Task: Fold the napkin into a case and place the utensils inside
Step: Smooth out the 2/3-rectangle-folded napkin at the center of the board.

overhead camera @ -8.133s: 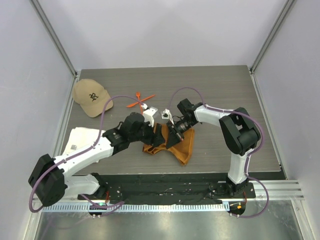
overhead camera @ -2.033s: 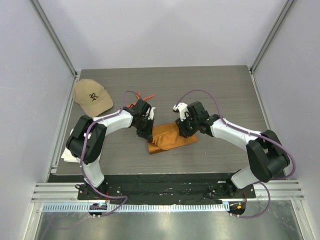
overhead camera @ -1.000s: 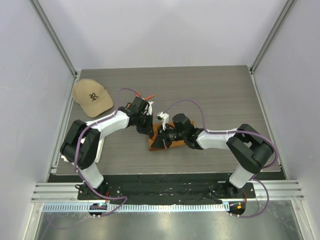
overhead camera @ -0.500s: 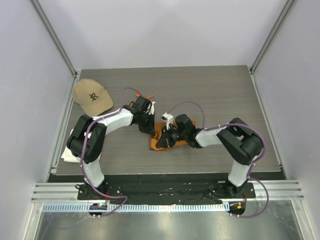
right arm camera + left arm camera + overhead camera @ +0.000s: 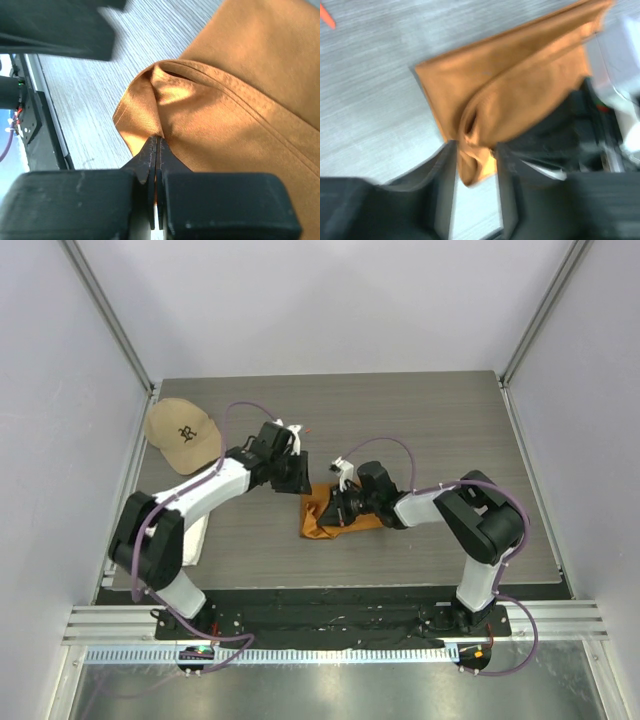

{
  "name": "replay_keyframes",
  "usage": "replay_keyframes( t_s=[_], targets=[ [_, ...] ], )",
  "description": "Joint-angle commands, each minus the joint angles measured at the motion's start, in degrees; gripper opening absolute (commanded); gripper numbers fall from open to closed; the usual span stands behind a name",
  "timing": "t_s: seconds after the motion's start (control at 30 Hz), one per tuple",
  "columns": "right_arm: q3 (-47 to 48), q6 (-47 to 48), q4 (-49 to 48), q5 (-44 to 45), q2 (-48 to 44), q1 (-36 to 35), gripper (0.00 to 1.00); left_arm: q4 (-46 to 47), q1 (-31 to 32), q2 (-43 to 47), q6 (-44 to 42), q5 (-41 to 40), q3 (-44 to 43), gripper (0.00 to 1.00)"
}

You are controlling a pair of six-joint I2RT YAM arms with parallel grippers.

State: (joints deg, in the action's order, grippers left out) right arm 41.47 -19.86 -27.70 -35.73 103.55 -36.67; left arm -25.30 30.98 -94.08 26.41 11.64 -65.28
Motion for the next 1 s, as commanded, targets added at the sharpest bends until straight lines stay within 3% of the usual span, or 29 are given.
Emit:
replay_keyframes(
  t_s=[0.0, 0.23, 0.4, 0.5, 0.67, 0.7, 0.73, 0.93, 0.97],
  targets=[
    [3.09, 1.14, -1.21, -1.72, 0.87, 0.01, 0.01, 2.43, -0.22, 7.15, 3.90, 2.94, 5.31, 0.32],
    [4.32, 0.26, -1.04, -2.24, 1.49, 1.24, 0.01, 7.81, 0.66, 6.81, 7.86, 8.49, 10.43, 0.08],
    [5.02, 2.27, 5.54, -0.14, -3.25, 4.49, 0.03, 9.04, 0.92, 5.58, 8.04, 8.84, 11.13, 0.04],
    [5.81, 3.42, 12.92, 2.23, -7.47, 5.72, 0.10, 8.86, 0.92, 3.74, 7.34, 8.23, 10.52, 0.04],
    [3.45, 6.32, 24.79, 8.38, -17.40, 7.74, 0.34, 9.04, 0.92, 1.01, 5.85, 7.17, 9.21, 0.03],
    [1.87, 3.62, 27.24, 14.39, -18.72, 8.10, 0.51, 9.13, 0.92, 0.57, 5.67, 7.34, 9.03, 0.03],
    [1.51, 2.03, 29.79, 17.76, -20.30, 8.36, 0.99, 9.13, 0.92, 0.05, 5.58, 7.43, 8.94, 0.03],
    [-1.04, -2.20, 36.84, 26.39, -28.21, 8.89, 1.00, 8.86, 0.92, -0.49, 4.52, 6.82, 7.89, 0.02],
    [-1.74, -2.38, 37.11, 27.97, -29.70, 9.07, 0.95, 8.95, 0.92, -0.75, 4.52, 7.17, 7.62, 0.02]
  ],
)
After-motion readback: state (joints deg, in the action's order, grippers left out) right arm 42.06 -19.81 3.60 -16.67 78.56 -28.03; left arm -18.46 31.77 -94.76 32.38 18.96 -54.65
